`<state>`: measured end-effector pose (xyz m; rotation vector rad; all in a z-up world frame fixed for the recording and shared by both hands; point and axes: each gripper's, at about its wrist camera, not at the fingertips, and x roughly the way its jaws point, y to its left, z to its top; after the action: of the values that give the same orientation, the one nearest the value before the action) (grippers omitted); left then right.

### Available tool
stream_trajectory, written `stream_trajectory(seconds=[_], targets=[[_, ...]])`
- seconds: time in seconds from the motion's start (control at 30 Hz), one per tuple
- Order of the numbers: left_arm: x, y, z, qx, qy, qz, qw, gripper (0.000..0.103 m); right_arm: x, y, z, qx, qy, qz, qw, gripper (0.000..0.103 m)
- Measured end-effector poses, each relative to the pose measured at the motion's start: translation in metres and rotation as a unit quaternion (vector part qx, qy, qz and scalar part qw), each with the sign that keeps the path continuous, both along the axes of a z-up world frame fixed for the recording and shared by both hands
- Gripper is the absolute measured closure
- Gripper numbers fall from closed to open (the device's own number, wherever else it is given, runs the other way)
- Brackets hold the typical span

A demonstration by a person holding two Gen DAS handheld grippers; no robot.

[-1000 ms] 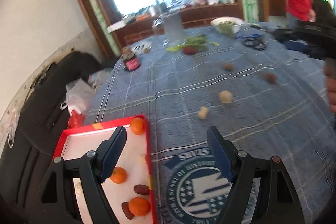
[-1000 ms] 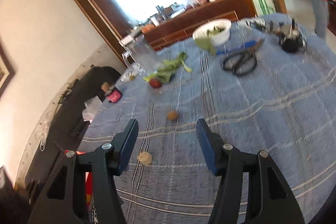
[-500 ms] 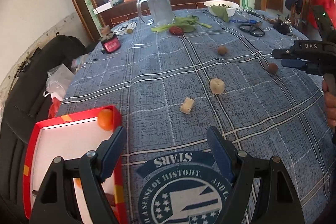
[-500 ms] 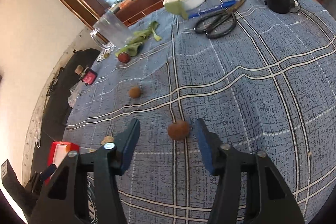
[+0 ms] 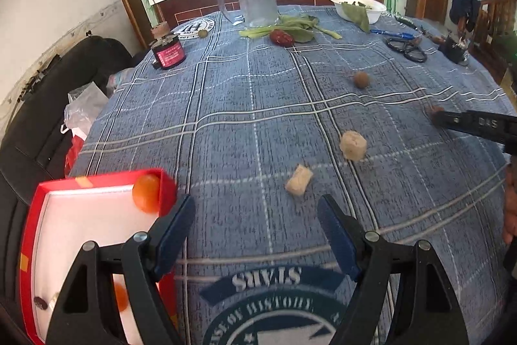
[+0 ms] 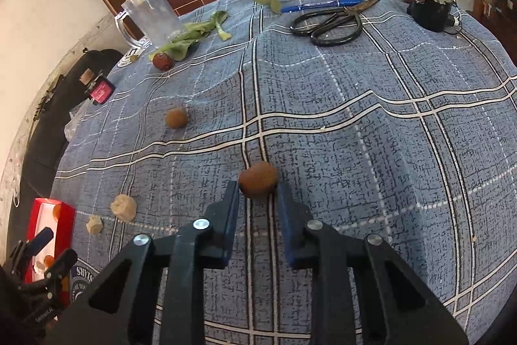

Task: Organize fruits
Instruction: 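Grasp a brown nut with the right tool while the left tool grasps a pale cube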

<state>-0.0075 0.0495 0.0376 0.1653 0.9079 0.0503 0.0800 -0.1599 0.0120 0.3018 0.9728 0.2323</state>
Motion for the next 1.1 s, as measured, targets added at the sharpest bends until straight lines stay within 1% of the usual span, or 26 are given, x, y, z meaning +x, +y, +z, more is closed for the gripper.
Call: stream_trajectory(seconds=[0.07,0.1,0.2,0.23,0.27,0.3,0.37,0.43,0.5,0.53,0.6,0.63,0.67,0.7,0.87,1.0,1.1], targets=[[0.007,-0.003,-0.005,0.006,0.007,-0.002,1.0000,0.027,-0.001,0.001,0.000,-0.006,-0.003,0.000,1.000,0.078],[0.011,-0.003,-0.007,0.007,0.012,-0.002,0.9999,0.031,-0.002,0.002,0.000,-0.011,-0.004,0.001,1.000,0.078],[0.020,-0.006,-0.014,-0.002,0.028,-0.008,0.9996,0.036,-0.003,0.007,0.001,-0.023,-0.008,0.002,1.000,0.078],[0.024,-0.006,-0.018,-0.006,0.036,-0.005,0.9993,0.039,-0.002,0.008,0.001,-0.025,-0.009,0.002,1.000,0.078],[0.027,-0.005,-0.019,-0.006,0.040,-0.002,0.9992,0.046,-0.002,0.008,0.001,-0.027,-0.010,0.002,1.000,0.078],[0.030,-0.005,-0.021,-0.008,0.045,-0.001,0.9990,0.049,-0.003,0.008,0.001,-0.028,-0.010,0.003,1.000,0.078],[0.032,-0.006,-0.021,-0.009,0.040,-0.001,0.9992,0.049,-0.003,0.009,0.001,-0.029,-0.011,0.002,1.000,0.078],[0.035,-0.008,-0.021,-0.010,0.038,-0.003,0.9992,0.055,-0.003,0.009,0.001,-0.031,-0.011,0.003,0.999,0.078],[0.036,-0.011,-0.021,-0.015,0.039,-0.009,0.9991,0.067,-0.003,0.010,0.001,-0.034,-0.012,0.003,0.999,0.078],[0.037,-0.014,-0.021,-0.014,0.038,-0.014,0.9991,0.069,-0.003,0.011,0.001,-0.036,-0.013,0.004,0.999,0.078],[0.037,-0.018,-0.022,-0.010,0.033,-0.027,0.9990,0.081,-0.003,0.012,0.001,-0.041,-0.015,0.005,0.999,0.078],[0.035,-0.022,-0.023,-0.005,0.028,-0.036,0.9989,0.084,-0.003,0.013,0.001,-0.045,-0.016,0.006,0.999,0.078],[0.035,-0.024,-0.024,0.001,0.025,-0.042,0.9988,0.089,-0.003,0.014,0.001,-0.048,-0.017,0.007,0.999,0.078],[0.034,-0.026,-0.024,0.006,0.023,-0.047,0.9986,0.091,-0.003,0.015,0.002,-0.052,-0.017,0.008,0.998,0.078],[0.031,-0.037,-0.026,0.047,0.004,-0.055,0.9974,0.091,-0.004,0.019,0.003,-0.069,-0.019,0.013,0.997,0.078],[0.030,-0.035,-0.024,0.038,0.003,-0.041,0.9984,0.091,-0.005,0.017,0.004,-0.067,-0.015,0.008,0.998,0.078],[0.028,-0.034,-0.020,0.024,0.003,-0.031,0.9992,0.091,-0.007,0.010,0.011,-0.056,-0.025,-0.002,0.998,0.078]])
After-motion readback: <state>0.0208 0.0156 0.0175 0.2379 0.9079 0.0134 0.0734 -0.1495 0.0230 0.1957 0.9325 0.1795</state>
